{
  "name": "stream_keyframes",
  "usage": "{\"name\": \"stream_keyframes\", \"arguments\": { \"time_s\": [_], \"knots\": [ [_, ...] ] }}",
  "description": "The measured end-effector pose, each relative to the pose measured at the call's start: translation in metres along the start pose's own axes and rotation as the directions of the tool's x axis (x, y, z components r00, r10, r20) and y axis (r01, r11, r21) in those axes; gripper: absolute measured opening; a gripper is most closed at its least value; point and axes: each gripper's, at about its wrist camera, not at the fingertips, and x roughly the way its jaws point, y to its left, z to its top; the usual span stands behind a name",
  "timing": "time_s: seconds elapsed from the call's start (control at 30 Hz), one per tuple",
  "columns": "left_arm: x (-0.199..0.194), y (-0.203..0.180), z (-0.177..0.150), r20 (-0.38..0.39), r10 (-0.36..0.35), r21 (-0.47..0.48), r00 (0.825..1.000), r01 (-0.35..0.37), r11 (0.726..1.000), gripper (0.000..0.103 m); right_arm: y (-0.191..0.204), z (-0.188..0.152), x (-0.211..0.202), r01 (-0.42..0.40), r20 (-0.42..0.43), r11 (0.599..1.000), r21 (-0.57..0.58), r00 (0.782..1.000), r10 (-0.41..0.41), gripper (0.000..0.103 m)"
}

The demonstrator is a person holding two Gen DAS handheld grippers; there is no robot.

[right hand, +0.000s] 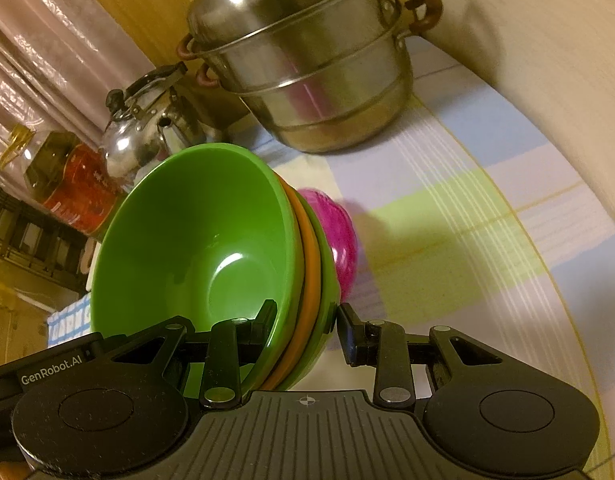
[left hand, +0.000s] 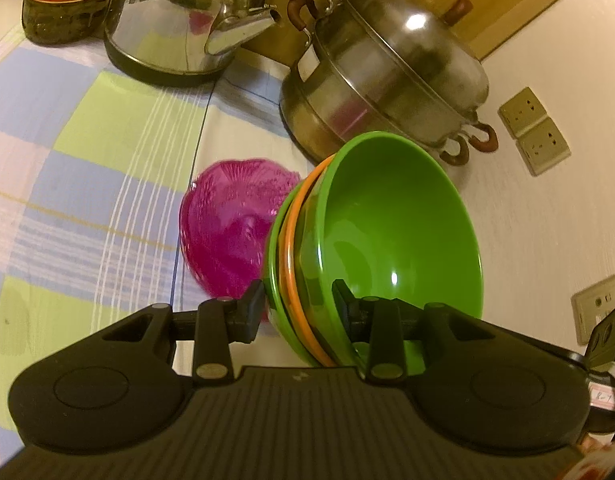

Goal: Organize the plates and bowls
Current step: 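Lower the bowl stack onto the pink dish stack with both tools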

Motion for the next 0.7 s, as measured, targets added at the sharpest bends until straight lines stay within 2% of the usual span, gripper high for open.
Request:
{"name": "stream_keyframes", "arguments": {
  "time_s": [0.3,0.7],
  "knots": [
    [0.024,0.012,0.030,-0.011,0.020,-0.005,1.000,-0.020,1.000,0.032,0.009,0.028,0.034,0.001,-0.021,1.000,-0.008,1.000,-0.001,0.033],
    [0.064,0.032,0.041,-0.052,0.068,-0.015,0.996,-0.069,0.998,0.032,-0.002,0.039,0.086,0.012,-0.074,1.000,0.010,0.997,-0.011,0.032]
  ]
}}
